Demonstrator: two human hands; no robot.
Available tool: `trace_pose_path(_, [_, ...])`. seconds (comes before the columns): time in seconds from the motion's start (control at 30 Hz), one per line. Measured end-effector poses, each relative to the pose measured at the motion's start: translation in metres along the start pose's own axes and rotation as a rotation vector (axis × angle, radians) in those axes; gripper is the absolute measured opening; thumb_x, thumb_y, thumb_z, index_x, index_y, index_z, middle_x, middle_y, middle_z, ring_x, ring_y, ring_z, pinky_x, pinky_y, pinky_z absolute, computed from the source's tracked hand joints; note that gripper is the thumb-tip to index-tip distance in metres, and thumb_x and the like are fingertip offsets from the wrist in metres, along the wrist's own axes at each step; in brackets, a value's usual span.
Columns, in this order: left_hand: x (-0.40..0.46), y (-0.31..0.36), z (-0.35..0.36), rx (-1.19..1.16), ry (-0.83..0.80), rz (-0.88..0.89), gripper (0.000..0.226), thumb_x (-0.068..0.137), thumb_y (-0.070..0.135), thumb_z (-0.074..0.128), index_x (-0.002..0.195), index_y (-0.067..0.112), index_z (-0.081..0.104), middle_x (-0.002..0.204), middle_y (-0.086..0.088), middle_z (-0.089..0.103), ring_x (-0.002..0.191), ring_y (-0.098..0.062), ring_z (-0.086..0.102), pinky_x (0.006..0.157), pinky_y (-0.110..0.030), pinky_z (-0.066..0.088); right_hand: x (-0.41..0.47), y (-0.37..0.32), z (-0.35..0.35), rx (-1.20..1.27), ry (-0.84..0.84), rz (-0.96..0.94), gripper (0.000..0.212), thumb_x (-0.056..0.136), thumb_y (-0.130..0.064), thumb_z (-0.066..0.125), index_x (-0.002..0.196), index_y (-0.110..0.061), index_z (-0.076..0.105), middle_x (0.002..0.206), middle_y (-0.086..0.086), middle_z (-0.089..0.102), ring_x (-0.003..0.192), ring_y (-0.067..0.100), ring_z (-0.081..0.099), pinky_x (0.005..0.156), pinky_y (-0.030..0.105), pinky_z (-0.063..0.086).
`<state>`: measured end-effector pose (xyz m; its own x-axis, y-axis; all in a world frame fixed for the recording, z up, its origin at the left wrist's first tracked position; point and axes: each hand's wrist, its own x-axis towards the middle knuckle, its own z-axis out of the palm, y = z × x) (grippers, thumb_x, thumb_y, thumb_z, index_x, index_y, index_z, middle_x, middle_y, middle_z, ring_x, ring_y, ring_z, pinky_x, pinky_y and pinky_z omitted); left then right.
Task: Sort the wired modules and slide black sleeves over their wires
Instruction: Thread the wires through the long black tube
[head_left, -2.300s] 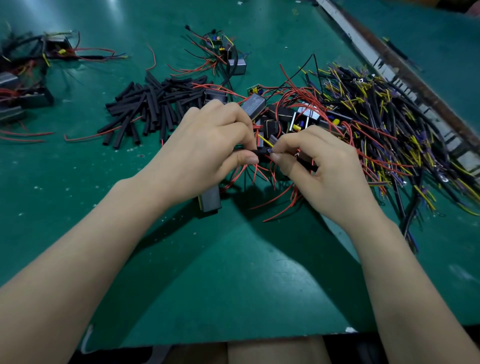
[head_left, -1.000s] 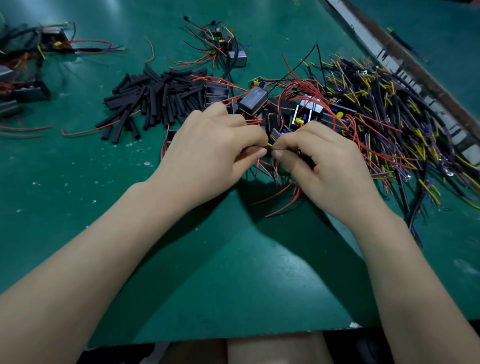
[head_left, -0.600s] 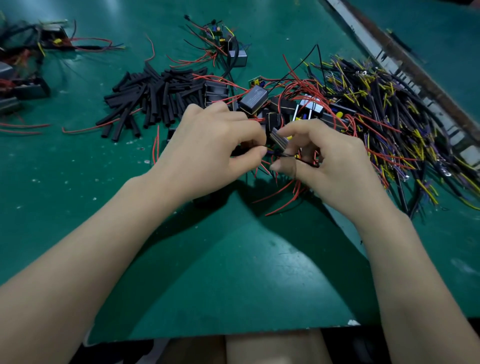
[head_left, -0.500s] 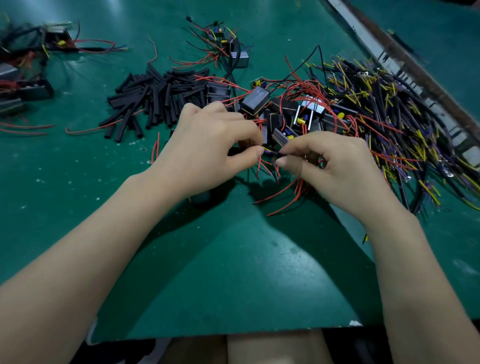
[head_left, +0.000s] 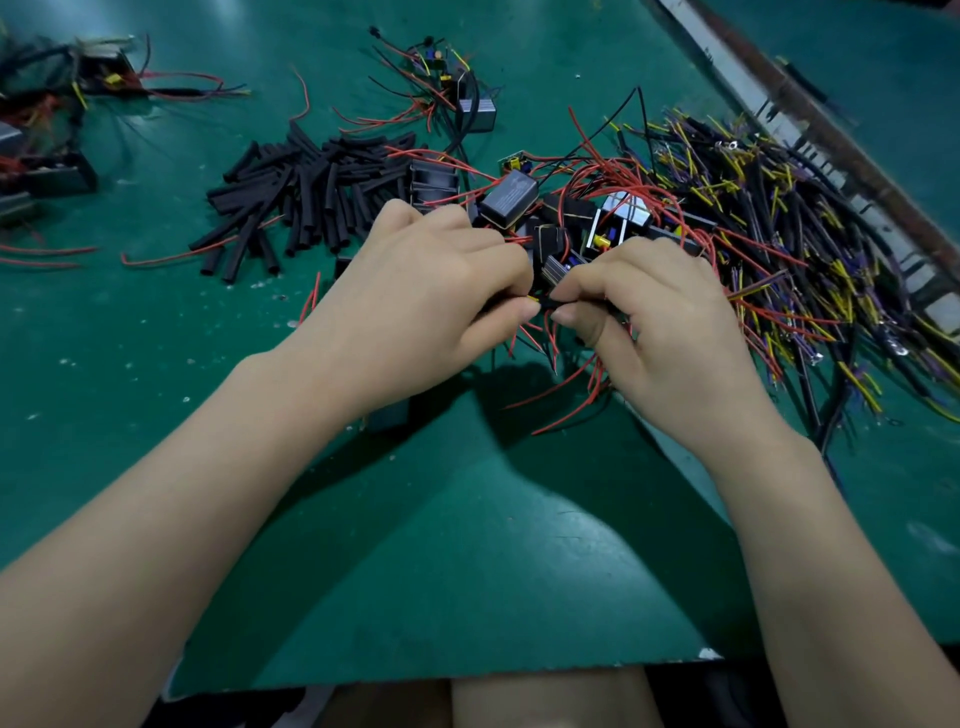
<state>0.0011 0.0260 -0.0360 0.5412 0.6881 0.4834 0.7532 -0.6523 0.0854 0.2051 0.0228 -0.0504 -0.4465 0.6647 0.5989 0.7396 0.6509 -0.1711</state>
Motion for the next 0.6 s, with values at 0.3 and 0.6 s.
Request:
trace_pose_path(0.3, [0.004,-0.010,-0.002,-0.253,-0.115,-0.135,0.032,0.084,0.055,0.054,0.098,0.029,0.065,0.080,0.023,0.053,0.093,-0.016,0.053,0.088,-0.041,0.038,0.001,0.002,-0.001,-0.023,0.028,0.038,0.015,0.090,-0.023,0.064,0.095,-0.012,0.072,0.089,0.005,0.066,0.084,0.033,0.059,0.071,0.044,0.040])
trace_pose_path(0.6, [0.002,-0.012,-0.008,-0.230,-0.110,-0.077,0.033,0.085,0.047,0.048,0.090,0.024,0.072,0.075,0.019,0.051,0.084,-0.018,0.052,0.081,-0.042,0.039,0.001,-0.004,0.001,-0.051,0.023,0.040,0.013,0.091,-0.024,0.063,0.093,-0.015,0.072,0.088,0.002,0.066,0.084,0.029,0.057,0.069,0.041,0.036])
